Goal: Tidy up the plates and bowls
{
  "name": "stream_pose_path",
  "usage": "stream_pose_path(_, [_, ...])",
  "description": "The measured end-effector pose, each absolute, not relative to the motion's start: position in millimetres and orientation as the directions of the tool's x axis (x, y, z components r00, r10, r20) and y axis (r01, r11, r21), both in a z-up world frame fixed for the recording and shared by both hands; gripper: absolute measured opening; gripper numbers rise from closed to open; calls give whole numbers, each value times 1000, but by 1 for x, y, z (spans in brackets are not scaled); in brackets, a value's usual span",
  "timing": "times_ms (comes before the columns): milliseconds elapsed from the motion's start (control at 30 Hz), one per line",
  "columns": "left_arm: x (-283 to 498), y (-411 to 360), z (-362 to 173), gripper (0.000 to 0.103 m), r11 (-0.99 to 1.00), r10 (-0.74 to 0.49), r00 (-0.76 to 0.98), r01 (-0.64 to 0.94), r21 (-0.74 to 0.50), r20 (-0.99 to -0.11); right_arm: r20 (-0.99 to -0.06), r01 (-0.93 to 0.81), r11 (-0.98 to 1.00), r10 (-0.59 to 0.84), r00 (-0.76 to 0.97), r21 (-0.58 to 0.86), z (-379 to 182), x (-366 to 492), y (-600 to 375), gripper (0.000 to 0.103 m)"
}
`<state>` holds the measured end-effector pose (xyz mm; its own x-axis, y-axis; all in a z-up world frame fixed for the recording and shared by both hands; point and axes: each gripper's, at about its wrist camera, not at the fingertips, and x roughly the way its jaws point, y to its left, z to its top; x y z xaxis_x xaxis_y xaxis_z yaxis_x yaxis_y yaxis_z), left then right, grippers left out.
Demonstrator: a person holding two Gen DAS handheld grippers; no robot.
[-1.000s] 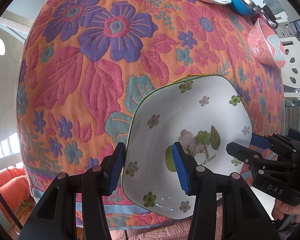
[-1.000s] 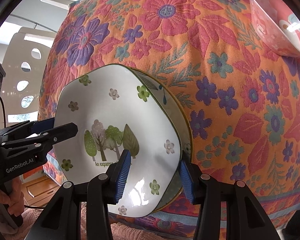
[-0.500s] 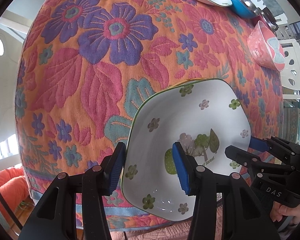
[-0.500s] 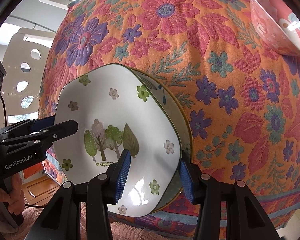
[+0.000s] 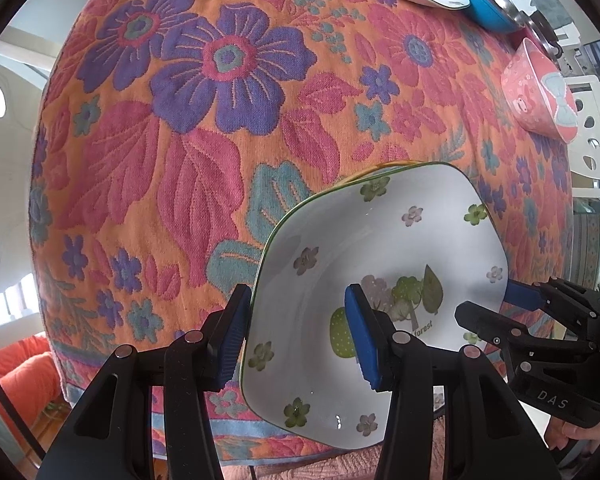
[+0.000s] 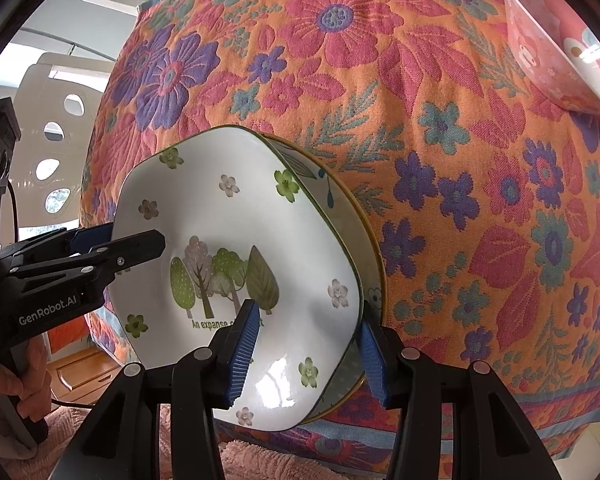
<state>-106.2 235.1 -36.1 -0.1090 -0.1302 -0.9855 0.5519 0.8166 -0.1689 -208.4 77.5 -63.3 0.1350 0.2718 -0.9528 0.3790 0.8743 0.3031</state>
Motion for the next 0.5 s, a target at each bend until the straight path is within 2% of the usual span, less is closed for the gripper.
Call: stream_pose_path(500, [-95, 222, -49, 45, 818, -107, -116, 554, -154, -987, -947, 377, 869, 289, 142, 322, -62, -206, 71, 46])
